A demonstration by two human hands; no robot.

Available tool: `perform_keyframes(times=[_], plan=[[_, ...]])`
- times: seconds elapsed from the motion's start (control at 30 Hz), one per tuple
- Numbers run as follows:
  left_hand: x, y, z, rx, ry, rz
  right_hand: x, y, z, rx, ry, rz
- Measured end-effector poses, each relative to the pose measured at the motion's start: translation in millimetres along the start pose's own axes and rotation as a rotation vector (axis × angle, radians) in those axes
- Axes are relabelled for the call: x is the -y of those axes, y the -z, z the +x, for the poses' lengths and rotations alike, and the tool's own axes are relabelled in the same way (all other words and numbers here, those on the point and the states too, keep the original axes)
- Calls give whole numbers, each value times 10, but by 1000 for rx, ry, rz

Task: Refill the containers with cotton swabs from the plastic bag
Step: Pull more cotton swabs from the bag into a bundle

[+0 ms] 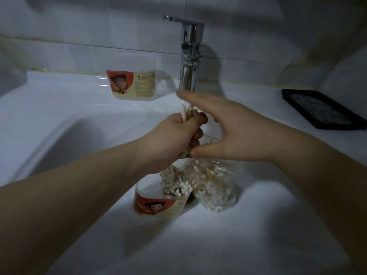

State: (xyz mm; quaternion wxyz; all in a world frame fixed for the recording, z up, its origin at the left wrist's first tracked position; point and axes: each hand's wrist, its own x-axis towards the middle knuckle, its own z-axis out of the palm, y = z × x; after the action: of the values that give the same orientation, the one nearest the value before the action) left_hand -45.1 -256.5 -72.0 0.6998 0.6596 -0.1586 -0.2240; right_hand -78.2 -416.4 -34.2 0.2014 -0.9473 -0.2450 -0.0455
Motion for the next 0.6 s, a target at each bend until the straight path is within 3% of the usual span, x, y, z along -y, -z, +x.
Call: perform_keyframes(times=[0.07,0.23,0.43,0.6], plan=[[-11,2,-1,-5,3,-13,-15,-34,20,-15,57,-76],[-67,7,1,9,27,-105,26,-91,29,1,-3,-100],[-54,-14,-3,-34,72,-54,79,-148,93,-123,82,-212],[-57,-11,5,-55,81,-85,73,-136,69,-82,80,-192]])
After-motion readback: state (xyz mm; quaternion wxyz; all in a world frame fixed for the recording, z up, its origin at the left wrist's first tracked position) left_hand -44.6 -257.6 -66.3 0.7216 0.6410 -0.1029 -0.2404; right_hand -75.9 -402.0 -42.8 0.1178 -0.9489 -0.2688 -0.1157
